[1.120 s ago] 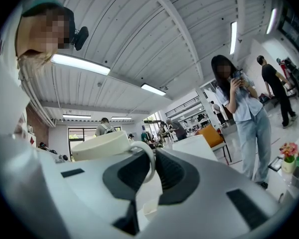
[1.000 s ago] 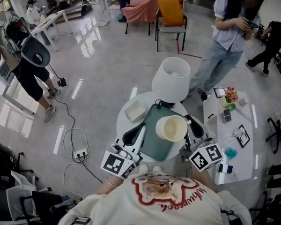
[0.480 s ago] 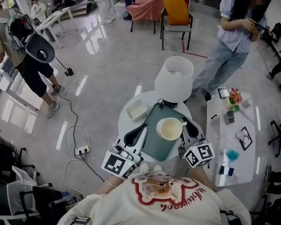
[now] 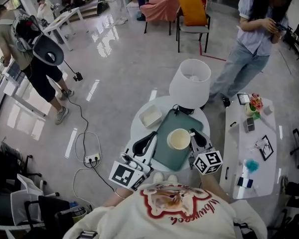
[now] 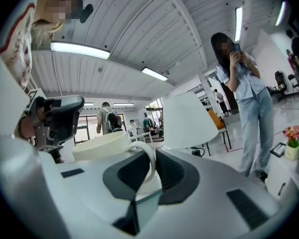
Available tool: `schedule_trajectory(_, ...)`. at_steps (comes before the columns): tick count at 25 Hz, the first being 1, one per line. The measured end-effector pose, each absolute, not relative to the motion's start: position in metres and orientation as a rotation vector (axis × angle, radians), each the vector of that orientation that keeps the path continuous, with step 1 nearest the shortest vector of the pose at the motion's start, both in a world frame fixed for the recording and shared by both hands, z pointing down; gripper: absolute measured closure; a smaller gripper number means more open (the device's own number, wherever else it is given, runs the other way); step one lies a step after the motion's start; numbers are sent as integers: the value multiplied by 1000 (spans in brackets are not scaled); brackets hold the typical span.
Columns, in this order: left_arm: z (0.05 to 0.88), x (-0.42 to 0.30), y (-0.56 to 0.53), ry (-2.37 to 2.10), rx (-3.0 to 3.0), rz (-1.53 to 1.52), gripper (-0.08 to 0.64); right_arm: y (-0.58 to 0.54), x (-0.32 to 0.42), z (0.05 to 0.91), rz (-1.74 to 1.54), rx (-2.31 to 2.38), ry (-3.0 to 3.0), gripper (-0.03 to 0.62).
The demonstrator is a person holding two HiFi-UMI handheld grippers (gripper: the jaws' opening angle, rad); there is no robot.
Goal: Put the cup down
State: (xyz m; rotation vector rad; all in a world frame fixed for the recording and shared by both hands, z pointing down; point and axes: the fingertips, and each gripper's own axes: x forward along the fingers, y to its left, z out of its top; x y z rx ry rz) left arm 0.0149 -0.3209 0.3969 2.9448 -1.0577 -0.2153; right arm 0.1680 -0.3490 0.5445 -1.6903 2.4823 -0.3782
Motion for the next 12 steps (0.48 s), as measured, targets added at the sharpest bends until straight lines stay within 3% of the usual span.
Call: schedule_trajectory(12,396,-1,-315,-1102,2966,-178,543,-361,165,592,-340,-1789,2554,541)
